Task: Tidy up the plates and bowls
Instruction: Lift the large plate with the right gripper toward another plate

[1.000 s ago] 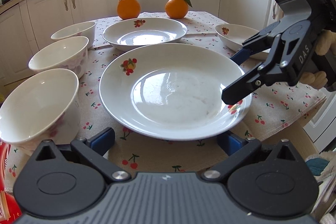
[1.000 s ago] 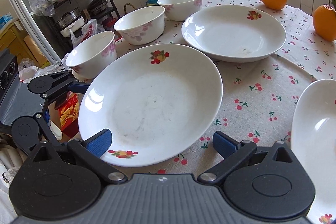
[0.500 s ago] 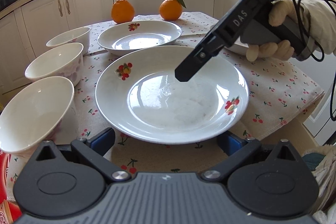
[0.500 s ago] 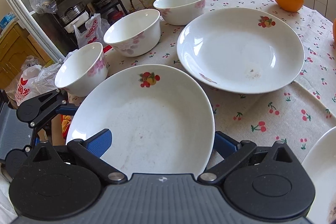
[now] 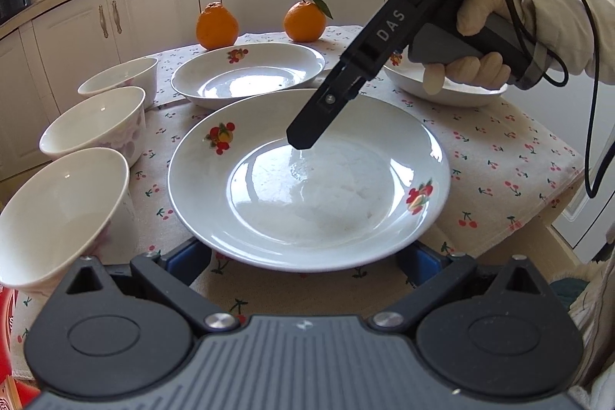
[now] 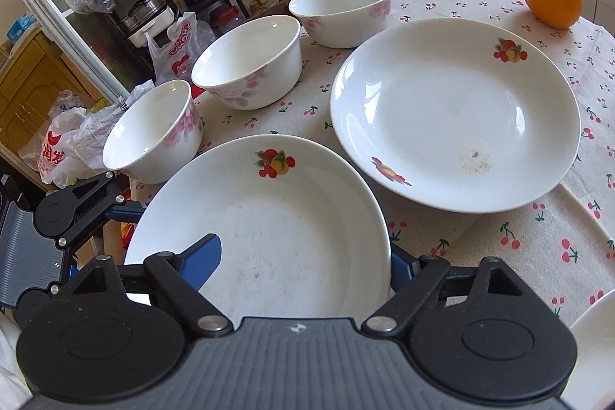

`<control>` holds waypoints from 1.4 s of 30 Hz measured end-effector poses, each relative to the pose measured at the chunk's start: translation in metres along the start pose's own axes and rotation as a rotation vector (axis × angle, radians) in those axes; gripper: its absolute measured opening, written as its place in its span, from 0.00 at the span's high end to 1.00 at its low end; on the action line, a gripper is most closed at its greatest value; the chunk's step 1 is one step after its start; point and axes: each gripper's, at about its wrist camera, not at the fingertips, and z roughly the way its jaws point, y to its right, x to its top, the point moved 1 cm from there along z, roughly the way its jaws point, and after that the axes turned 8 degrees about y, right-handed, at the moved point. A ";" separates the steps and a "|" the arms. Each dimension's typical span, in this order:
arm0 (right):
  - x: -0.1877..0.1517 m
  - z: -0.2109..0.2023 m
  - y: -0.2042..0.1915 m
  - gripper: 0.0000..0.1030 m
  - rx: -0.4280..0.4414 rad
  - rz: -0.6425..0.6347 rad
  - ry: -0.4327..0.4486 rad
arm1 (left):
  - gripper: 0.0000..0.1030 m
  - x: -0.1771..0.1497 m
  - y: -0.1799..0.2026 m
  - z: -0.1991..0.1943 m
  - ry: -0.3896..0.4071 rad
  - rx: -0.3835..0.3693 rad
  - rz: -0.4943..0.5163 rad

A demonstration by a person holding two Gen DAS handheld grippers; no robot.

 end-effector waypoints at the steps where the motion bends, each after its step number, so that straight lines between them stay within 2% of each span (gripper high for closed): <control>1: 0.000 0.000 0.000 0.12 0.000 0.000 0.000 | 0.01 0.000 0.001 0.000 -0.001 0.002 0.003; 9: 0.001 -0.001 -0.001 0.12 0.002 0.000 -0.002 | 0.01 0.000 -0.001 0.001 -0.004 -0.002 -0.007; 23: -0.003 -0.017 -0.002 0.12 -0.013 -0.005 0.022 | 0.02 0.015 0.002 -0.001 -0.014 -0.026 0.038; 42: -0.016 -0.082 0.019 0.12 -0.124 0.045 0.125 | 0.02 0.065 0.019 0.017 0.005 -0.158 0.128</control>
